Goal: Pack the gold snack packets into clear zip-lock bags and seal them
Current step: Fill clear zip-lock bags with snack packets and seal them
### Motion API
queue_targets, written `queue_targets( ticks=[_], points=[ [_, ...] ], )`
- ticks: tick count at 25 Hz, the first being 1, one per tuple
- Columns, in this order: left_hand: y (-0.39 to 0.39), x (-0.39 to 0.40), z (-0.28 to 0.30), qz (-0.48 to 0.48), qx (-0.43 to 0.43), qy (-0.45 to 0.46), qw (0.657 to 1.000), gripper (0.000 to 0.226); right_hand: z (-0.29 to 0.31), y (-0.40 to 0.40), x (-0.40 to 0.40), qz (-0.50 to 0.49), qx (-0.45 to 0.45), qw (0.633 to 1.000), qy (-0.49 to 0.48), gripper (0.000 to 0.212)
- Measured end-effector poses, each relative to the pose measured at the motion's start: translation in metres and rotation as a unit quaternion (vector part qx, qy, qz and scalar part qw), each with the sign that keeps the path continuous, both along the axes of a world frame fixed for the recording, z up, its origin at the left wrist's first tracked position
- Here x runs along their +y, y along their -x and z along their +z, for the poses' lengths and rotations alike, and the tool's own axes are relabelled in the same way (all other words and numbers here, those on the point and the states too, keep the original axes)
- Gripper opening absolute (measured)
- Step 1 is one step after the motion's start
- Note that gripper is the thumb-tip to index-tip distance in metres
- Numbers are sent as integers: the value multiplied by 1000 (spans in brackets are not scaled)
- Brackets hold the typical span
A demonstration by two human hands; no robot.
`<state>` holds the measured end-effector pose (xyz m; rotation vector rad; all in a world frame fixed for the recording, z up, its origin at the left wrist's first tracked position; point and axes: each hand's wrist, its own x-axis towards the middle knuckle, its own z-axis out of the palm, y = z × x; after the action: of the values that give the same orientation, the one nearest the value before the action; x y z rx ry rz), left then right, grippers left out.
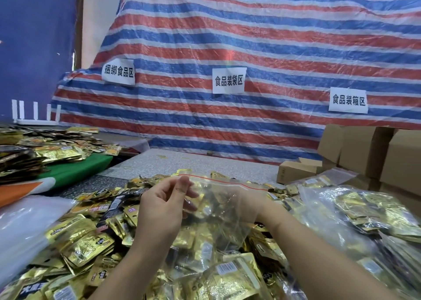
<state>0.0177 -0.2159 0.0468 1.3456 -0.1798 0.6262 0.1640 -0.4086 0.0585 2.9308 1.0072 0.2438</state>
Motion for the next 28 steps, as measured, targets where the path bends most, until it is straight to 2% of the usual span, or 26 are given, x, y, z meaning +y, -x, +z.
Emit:
queue_targets(
  ticks=[2,4,5,9,11,14,15,16,17,20,21,22,23,24,28],
  points=[
    [0,0,1,-4,1,5,1000,33,-4,-4,0,-38,89,995,-1,97],
    [0,0,1,-5,2,10,1000,33,-10,-11,0,-65,106,992,-1,103],
    [0,1,0,-3,2,6,1000,34,-13,-15,-3,-70,89,994,-1,94],
    [-2,1,-1,3,-2,-6,1000,39,-15,-18,-18,-71,9,997,38,31],
    [-3,1,-1,0,-5,-3,1000,40,-15,-13,-20,-70,-11,997,24,10],
    [-2,1,-2,-6,-7,-4,1000,39,-14,-4,-21,-74,-14,996,-56,15],
    [-1,1,-2,-8,-7,-5,1000,38,-10,1,-21,-76,7,988,-135,15],
    [0,1,-1,-9,-7,-7,1000,37,-4,7,-20,-85,56,961,-255,11],
    [0,1,-1,-10,-7,-10,1000,36,5,13,-20,-96,106,911,-387,7],
    [0,0,-1,-18,-6,-13,1000,33,42,32,-27,-81,196,697,-685,23],
    [0,0,-1,-21,-5,-11,1000,32,54,42,-29,-41,229,628,-743,27],
    [0,0,-1,-24,-5,-8,1000,31,65,50,-31,5,261,579,-772,31],
    [1,0,0,-27,-6,-6,1000,30,74,59,-32,46,288,558,-777,34],
    [1,0,0,-29,-6,-4,1000,28,81,69,-33,79,306,559,-766,37],
    [2,-1,0,-36,-10,0,999,28,91,95,-22,160,316,605,-713,41]
  ],
)
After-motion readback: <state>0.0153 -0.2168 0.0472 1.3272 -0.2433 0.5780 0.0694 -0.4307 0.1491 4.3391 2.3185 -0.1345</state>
